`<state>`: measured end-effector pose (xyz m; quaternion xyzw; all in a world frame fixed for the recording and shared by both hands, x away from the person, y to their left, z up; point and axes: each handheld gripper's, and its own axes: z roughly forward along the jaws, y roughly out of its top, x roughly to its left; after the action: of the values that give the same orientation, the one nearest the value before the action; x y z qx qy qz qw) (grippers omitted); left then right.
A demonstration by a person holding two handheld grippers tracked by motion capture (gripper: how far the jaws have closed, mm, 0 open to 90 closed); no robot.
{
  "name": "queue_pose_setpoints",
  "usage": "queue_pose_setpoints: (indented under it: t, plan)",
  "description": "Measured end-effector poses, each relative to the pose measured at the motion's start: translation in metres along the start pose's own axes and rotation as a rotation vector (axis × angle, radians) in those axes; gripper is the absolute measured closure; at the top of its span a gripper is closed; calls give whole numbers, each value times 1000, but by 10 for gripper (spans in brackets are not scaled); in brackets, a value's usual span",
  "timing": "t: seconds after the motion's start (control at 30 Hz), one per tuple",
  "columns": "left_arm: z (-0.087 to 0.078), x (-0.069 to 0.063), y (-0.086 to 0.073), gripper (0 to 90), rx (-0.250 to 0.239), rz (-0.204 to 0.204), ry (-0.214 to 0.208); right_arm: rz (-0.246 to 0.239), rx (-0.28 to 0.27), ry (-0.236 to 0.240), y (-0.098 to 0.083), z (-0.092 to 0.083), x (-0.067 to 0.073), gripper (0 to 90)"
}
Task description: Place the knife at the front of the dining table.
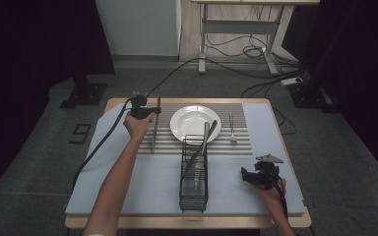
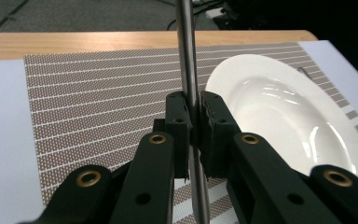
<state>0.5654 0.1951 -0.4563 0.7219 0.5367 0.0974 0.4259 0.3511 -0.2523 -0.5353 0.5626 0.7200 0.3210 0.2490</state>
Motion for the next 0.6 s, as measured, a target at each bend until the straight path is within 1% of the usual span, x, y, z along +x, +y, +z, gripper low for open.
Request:
queue_pose_setpoints:
  t: [0.1, 0.13, 0.17, 0.23, 0.33, 0.47, 0.53, 0.6]
  plan:
    - [8, 0, 0, 825, 18, -11, 16, 0, 0, 0, 0, 0, 0, 133]
    - [8, 0, 0, 825, 18, -11, 16, 1, 1, 0, 0, 0, 0, 133]
    - [14, -1, 0, 825, 30, -12, 30, 0, 0, 0, 0, 0, 0, 133]
    - [19, -2, -1, 826, 38, -18, 42, 1, 0, 1, 0, 0, 0, 133]
    - [27, 0, -3, 826, 46, -38, 61, 1, 0, 1, 0, 0, 0, 133]
    - [32, 2, -4, 823, 62, -45, 76, 1, 0, 1, 0, 0, 0, 133]
    - [36, 5, -5, 821, 77, -49, 86, 1, 0, 1, 0, 0, 0, 133]
    - [38, 6, -6, 821, 78, -54, 92, 1, 0, 2, 0, 0, 0, 133]
